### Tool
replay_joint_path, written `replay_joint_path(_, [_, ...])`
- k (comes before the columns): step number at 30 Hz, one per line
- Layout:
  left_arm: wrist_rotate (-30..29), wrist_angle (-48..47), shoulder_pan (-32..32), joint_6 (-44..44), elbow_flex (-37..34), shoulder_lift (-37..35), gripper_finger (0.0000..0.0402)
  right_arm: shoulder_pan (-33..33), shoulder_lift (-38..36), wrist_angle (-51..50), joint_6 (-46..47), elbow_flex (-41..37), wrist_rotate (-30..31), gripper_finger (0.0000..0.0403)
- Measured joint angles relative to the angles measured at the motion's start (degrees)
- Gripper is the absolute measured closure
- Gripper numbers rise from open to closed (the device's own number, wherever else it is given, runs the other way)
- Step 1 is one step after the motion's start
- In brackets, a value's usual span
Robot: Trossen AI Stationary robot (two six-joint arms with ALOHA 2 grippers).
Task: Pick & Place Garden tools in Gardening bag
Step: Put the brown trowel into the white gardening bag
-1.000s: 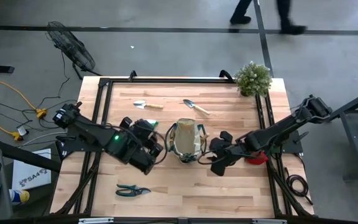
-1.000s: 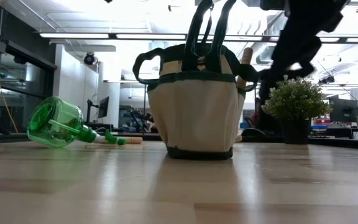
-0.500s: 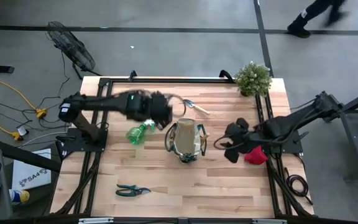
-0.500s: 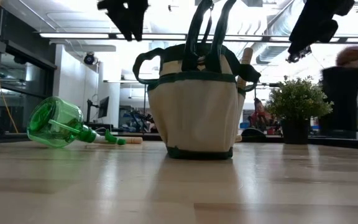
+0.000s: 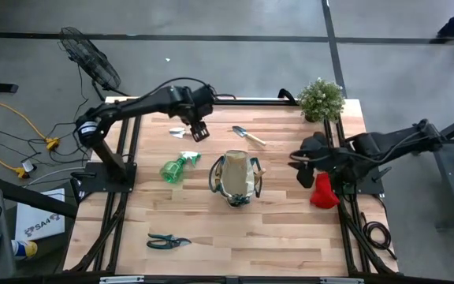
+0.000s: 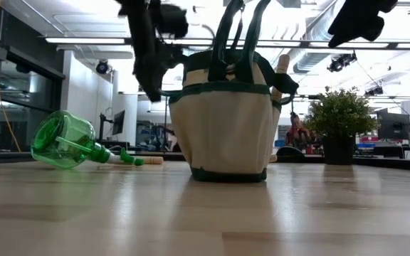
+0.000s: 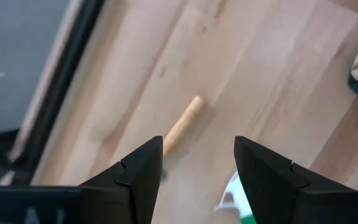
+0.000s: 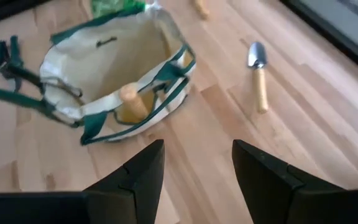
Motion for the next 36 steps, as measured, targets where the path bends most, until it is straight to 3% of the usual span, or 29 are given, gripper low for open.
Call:
replay_joint_path(7, [10.8,14.0,9.1,15.1,-10.8,0.0,0.0208,-2.2,-0.6,-0.1,-0.8,0.0,2.4,0.0222])
replay_joint_path(12, [17.6,17.9,13.1,25.6,-15.8,0.0,0.0208,-2.5,-0.6,-0.5,-1.5,0.0,2.7,0.0222])
replay_joint_path(25, [19.5,21.9,12.9,38.1,-19.0,5.1,0.0208,-2.5,-0.6,-6.0,1.9,0.0,2.6,0.0222])
replay_joint_path(36, [18.1,26.5,10.9,41.2,-18.9,9.1,0.0208,-2.5,-0.6,-6.0,3.5,0.0,2.6,0.0222])
